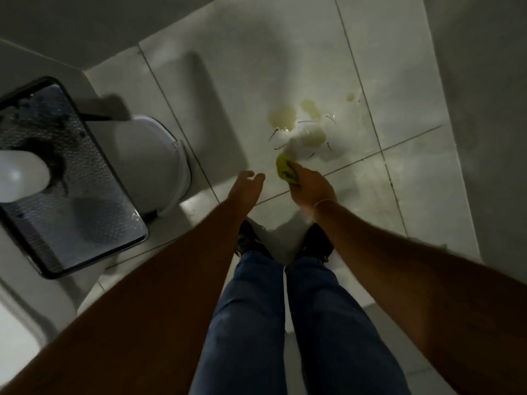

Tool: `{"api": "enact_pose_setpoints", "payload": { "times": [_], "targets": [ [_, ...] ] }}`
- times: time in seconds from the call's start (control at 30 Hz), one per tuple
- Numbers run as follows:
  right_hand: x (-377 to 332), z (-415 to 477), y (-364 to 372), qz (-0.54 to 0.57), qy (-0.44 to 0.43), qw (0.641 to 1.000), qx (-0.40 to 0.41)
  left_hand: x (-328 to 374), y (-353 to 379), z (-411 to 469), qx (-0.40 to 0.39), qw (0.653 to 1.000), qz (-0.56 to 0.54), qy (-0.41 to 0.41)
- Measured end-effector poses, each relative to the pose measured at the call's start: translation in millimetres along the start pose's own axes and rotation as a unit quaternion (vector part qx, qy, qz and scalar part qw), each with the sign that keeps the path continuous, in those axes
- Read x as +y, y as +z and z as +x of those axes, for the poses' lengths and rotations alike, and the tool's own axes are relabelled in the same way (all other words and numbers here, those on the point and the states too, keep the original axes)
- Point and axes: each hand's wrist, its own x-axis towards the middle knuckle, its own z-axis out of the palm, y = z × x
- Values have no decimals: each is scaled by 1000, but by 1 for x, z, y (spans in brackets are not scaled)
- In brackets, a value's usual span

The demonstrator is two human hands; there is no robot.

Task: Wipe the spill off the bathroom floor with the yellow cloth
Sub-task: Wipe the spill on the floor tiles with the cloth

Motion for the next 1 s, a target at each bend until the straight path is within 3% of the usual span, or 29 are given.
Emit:
{"api": "enact_pose_setpoints", "payload": {
  "times": [0.13,0.3,0.47,0.63,0.73,0.8,0.87,0.93,1.0],
  "targets": [
    [50,53,9,21,38,997,58,-28,10,71,104,961,233,108],
    [102,118,26,37,65,982,175,-37,15,141,107,898,388,177],
    [132,167,57,-55,45,980,184,-41,21,192,95,855,469,199],
    [129,160,114,-155,-110,975,116,-39,23,202,63,865,464,178],
    [137,125,137,-243,-274,929,45,-32,20,195,50,864,469,175],
    [158,112,127,-279,-302,909,61,-23,13,194,35,864,470,178],
    [184,112,106,-251,-219,935,121,-14,5,198,14,863,473,179],
    [203,114,78,-203,-55,966,148,-8,-1,203,-10,865,470,174],
    [206,126,58,-156,62,969,181,-4,-3,206,-27,869,465,166]
  ]
}}
